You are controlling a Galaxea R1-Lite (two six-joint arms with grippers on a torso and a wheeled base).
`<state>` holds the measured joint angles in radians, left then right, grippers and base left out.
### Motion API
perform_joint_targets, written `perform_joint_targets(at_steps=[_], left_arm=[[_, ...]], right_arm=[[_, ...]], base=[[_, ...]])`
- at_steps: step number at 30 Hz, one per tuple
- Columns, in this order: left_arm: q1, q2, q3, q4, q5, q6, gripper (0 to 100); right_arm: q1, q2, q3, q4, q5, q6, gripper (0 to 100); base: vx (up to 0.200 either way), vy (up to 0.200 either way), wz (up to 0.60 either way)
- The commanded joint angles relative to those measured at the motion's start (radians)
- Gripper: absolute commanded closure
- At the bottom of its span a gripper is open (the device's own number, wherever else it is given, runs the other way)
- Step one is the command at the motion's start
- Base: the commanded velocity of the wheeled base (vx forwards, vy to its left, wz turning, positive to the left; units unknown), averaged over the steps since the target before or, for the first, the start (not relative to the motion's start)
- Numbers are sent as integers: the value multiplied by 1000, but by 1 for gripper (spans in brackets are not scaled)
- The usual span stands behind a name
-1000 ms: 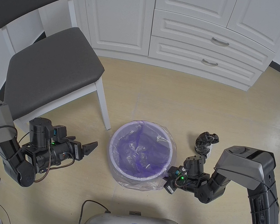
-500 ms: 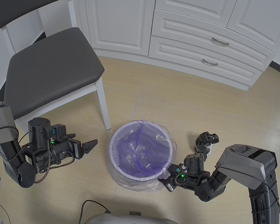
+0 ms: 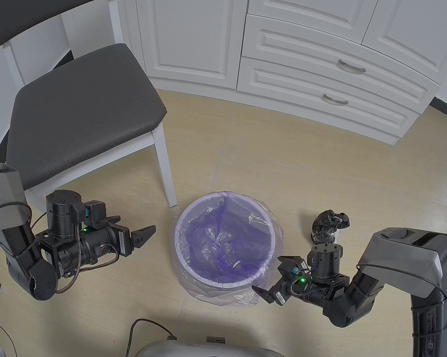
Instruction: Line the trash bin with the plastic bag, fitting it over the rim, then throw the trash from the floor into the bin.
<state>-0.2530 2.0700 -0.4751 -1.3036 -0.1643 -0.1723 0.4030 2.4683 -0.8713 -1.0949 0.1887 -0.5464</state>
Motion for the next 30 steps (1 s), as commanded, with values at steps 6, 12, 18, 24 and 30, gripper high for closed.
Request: perform_joint_targets(at_steps=[6,12,18,24,30], left_arm=[[-5,104,-5,0,8,39,0],[-8,252,-74,7,34,76,0],[-15,338,-235,109,63,142,0],[-17,452,-629,445,141,149,0],[-19,585,-881,575,187,185,0]], right_arm=[[-38,-140,388,-352,-31,59,0],[-66,-218,589,-476,-52,183,0],[-59,-295,534,-476,-172,399,0],[-130,-345,446,-476,-232,418,0],[-188,-466,442,-441,-230,421,0]], base=[[0,0,0],[0,0,0],[0,0,0],[0,0,0],[0,0,0]])
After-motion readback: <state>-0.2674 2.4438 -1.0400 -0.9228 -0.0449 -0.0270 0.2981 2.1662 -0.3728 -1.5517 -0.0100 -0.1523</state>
